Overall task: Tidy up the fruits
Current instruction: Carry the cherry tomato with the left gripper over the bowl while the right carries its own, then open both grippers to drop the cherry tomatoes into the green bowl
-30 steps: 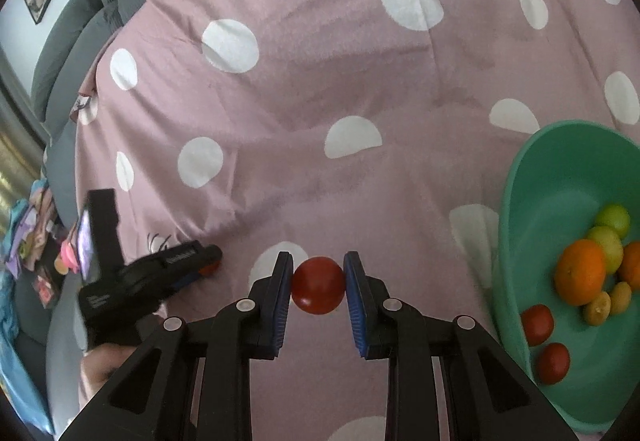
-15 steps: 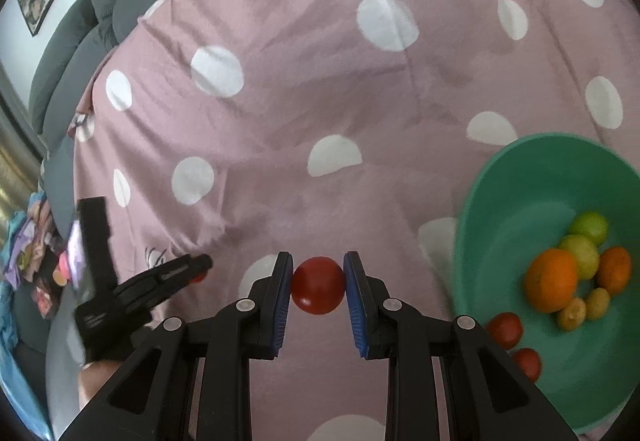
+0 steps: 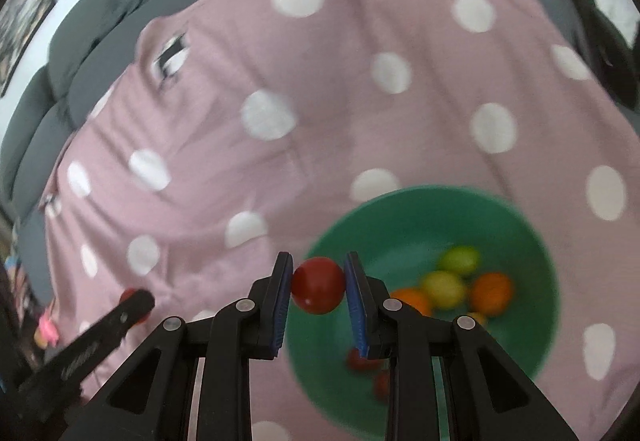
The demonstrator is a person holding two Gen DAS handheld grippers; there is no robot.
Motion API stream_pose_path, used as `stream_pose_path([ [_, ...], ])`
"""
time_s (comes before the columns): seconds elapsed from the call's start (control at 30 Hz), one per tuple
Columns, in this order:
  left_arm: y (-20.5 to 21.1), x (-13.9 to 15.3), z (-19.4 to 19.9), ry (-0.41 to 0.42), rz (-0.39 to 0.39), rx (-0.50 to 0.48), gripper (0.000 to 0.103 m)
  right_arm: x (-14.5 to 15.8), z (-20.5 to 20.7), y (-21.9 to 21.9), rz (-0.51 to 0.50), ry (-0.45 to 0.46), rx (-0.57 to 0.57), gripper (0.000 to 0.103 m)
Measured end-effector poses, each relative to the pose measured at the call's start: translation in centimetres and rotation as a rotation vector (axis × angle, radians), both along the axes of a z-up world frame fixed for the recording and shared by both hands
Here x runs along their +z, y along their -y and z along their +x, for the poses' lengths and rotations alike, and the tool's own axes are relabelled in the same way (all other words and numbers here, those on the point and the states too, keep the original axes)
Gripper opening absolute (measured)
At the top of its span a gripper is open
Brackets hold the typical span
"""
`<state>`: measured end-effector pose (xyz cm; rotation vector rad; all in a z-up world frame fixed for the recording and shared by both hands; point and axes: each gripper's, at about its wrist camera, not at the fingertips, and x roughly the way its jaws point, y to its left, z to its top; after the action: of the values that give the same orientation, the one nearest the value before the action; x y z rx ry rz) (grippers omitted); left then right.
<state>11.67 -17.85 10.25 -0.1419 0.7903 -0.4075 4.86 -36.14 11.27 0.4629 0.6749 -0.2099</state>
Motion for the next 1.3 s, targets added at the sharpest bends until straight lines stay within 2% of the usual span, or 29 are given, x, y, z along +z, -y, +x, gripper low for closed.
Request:
stream_pose_path([
  [0.13, 3.5, 0.1, -2.2, 0.017, -0.027, -0.126, 0.030, 0.2, -1.9, 2.5, -0.013, 0.000, -0.095, 0.028],
  [0.33, 8.5, -0.9, -4.4, 0.030, 0.010, -0.283, 0.030, -0.7, -4.1, 5.4, -0.005, -0.018, -0.202, 0.028],
  [0.57, 11.2, -2.4, -3.9, -0.003, -0.008, -0.319, 0.030, -2.2, -4.1, 7.1, 0.022, -0.061, -0.235, 0.028],
  [0.67, 11.9, -2.7, -4.2, -0.008, 0.022, -0.339, 0.031, -2.6, -4.0, 7.2, 0.023, -0.078, -0.234, 0.028],
  [1.13, 12.4, -3.7, -3.8, -0.053, 0.040, -0.351, 0.031, -2.6, -4.2, 6.9, -0.001, -0.100, -0.237, 0.028],
  [1.17, 12.4, -3.7, -3.8, -0.058, 0.040, -0.349, 0.035, -2.6, -4.2, 7.0, -0.005, -0.102, -0.241, 0.028],
  [1.2, 12.4, -3.6, -3.8, -0.061, 0.038, -0.345, 0.045, -2.5, -4.3, 7.0, -0.009, -0.104, -0.243, 0.029],
  [1.3, 12.1, -3.0, -4.2, -0.045, 0.007, -0.347, 0.065, -2.3, -4.4, 7.1, -0.008, -0.105, -0.255, 0.043],
])
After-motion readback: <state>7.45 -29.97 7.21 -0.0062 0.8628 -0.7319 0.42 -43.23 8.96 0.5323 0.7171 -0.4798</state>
